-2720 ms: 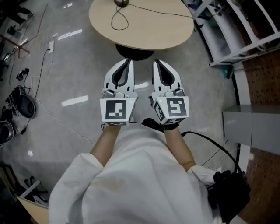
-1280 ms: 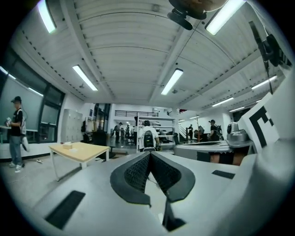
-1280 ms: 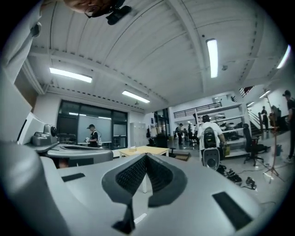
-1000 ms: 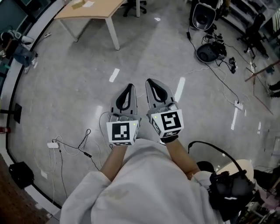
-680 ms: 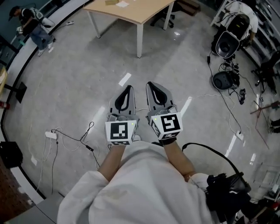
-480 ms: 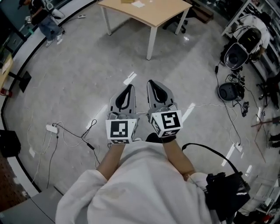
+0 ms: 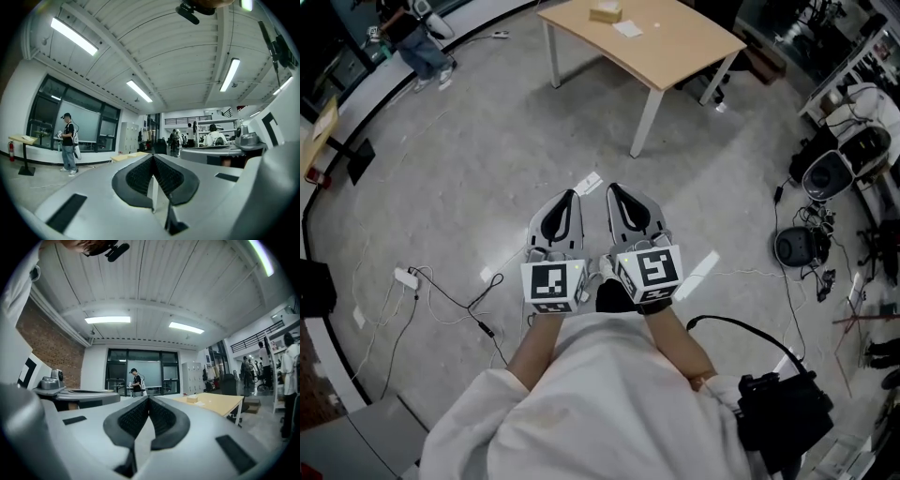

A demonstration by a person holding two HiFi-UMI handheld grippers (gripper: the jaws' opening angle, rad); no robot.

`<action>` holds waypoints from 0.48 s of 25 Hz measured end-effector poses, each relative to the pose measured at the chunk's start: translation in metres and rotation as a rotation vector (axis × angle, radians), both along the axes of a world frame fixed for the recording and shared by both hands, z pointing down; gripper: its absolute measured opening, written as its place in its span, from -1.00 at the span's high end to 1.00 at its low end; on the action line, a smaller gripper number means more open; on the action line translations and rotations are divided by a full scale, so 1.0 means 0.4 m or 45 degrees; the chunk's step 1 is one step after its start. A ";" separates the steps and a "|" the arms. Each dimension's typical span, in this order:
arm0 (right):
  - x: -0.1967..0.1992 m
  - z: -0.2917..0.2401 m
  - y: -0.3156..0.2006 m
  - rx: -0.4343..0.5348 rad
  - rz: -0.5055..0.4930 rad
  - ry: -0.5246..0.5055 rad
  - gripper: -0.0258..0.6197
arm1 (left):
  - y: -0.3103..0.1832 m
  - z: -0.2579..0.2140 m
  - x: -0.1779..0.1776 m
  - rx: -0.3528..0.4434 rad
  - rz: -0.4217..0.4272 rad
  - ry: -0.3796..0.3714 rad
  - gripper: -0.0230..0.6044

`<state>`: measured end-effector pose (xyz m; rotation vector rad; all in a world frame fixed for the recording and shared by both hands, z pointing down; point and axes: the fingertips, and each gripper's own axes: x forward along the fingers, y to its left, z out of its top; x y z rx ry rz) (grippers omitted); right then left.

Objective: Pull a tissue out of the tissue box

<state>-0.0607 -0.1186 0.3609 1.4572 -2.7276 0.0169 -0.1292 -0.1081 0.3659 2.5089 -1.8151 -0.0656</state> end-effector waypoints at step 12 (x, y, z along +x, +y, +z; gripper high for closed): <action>0.028 -0.058 -0.530 0.026 -0.085 -0.059 0.92 | -0.491 -0.056 0.012 0.049 -0.118 -0.047 0.92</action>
